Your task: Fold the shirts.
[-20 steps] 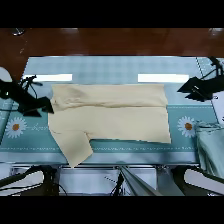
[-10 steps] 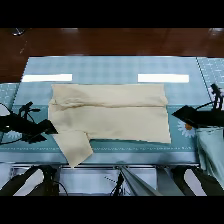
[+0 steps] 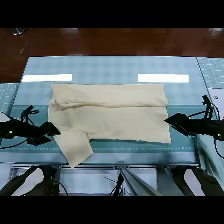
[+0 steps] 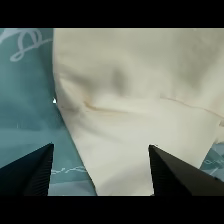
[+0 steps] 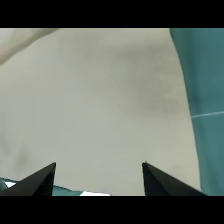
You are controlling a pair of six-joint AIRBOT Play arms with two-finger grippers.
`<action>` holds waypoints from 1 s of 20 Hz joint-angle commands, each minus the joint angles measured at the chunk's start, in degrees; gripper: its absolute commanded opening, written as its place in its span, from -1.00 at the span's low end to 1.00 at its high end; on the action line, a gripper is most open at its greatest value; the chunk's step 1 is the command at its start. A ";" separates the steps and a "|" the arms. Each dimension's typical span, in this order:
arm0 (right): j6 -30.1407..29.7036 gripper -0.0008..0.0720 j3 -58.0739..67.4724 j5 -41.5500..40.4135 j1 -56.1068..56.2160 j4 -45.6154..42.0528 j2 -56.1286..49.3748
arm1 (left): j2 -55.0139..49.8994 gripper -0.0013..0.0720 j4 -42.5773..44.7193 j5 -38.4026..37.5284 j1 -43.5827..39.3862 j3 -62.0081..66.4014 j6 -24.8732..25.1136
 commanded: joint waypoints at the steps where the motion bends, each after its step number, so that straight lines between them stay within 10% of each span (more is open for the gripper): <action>1: -0.20 0.74 -0.39 -0.26 -0.02 3.54 0.11 | -1.73 0.95 -8.70 4.55 0.79 -4.11 7.87; 5: -0.39 0.74 -0.02 -1.29 -0.44 5.70 0.11 | -3.93 0.72 -13.33 5.97 0.79 -7.26 12.87; 7: 0.66 0.74 2.08 -0.87 -3.34 -1.16 0.11 | -3.93 -0.87 -13.60 4.11 0.79 -7.21 15.02; 12: 9.03 0.74 2.62 12.35 -11.91 -23.69 0.11 | -3.80 -0.90 -19.34 3.69 0.81 -7.21 15.85; 20: 11.17 0.74 -4.13 7.06 -2.80 -16.59 -0.28 | -3.80 -0.90 -19.91 3.45 0.79 -7.23 15.78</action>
